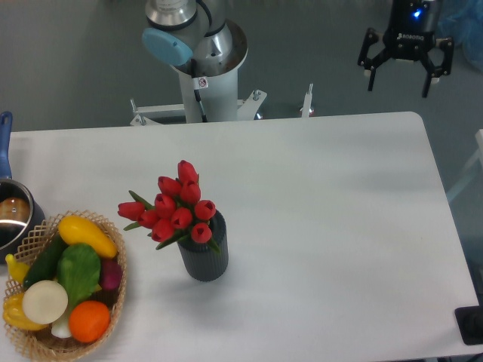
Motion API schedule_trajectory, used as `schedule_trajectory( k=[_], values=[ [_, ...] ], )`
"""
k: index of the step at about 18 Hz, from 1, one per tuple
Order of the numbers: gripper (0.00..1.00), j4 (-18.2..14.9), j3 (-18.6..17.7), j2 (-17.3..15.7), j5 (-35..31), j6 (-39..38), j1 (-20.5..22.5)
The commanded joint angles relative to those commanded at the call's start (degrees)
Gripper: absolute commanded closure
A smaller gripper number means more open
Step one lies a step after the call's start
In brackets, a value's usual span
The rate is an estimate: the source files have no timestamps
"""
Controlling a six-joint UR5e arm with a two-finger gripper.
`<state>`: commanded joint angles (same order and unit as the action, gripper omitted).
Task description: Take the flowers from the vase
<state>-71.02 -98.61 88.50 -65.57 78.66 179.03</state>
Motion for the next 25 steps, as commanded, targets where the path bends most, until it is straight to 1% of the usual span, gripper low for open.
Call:
schedule_trajectory(
  k=[3, 5, 7, 8, 10, 12, 14, 15, 21, 23, 25],
  values=[
    [0.0, 0.3, 0.0, 0.1, 0.1, 0.3, -0.6],
    [0.0, 2.4, -0.1, 0.5, 0.1, 0.3, -1.8],
    [0.0, 4.0, -0.2, 1.7, 0.1, -0.3, -1.9],
    [0.0, 4.6, -0.1, 2.5, 0.1, -1.0, -2.0],
    [0.0, 6.1, -0.3, 3.0, 0.3, -4.0, -2.2],
    [0.0, 7.1, -1.3, 3.6, 3.1, -4.7, -2.5],
    [0.0, 7.3, -3.6, 3.5, 7.8, -4.6, -2.1],
    [0.0, 7.4, -4.1, 3.5, 9.0, -4.5, -2.1],
    [0.0, 7.4, -4.7, 3.7, 9.1, -3.7, -3.9],
    [0.0, 7.2, -5.4, 3.8, 9.5, -1.1, -4.4],
    [0.0, 7.2, -6.1, 3.9, 12.0, 1.8, -5.5]
  ],
)
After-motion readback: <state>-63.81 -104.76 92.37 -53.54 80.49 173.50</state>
